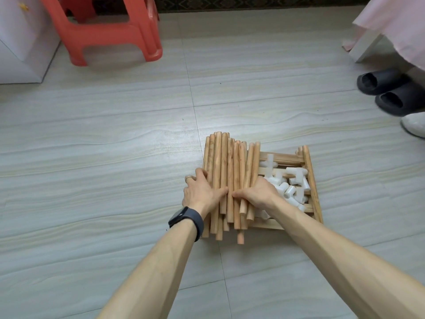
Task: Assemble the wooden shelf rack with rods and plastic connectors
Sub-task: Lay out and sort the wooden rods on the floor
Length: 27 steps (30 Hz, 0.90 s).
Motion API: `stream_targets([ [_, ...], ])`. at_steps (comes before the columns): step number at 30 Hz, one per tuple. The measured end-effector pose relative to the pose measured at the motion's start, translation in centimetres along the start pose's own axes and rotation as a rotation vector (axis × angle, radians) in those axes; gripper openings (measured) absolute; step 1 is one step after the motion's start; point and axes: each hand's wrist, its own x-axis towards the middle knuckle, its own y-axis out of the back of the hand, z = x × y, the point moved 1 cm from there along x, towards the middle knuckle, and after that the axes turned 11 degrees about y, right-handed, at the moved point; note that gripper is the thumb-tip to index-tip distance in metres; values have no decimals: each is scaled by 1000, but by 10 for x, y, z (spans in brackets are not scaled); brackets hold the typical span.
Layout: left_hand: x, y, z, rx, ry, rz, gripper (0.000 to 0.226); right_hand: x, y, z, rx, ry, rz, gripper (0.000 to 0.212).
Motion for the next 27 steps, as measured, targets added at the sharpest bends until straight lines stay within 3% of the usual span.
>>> stream_targets([
  [4, 12, -2, -17, -152, 31, -83, 87, 2, -2, 0, 6, 9, 13, 53],
  [8, 22, 10, -25, -224, 29, -166, 75, 4, 2, 10, 19, -40, -16, 52],
  [12, 21, 22, -13, -86, 44, -199, 60, 3, 3, 10, 92, -32, -39, 46],
  [17, 15, 14, 5, 238, 47, -58, 83, 1, 2, 11, 141, -37, -28, 23],
  [19, 19, 12, 4, 232, 73, -55, 86, -1, 2, 8, 92, -18, -2, 25],
  [23, 28, 17, -5, 145, 28, -137, 55, -3, 1, 4, -35, 38, -10, 11],
  [27, 34, 27, -6, 114, -11, -118, 35, -4, -1, 1, -200, 38, 6, 24],
])
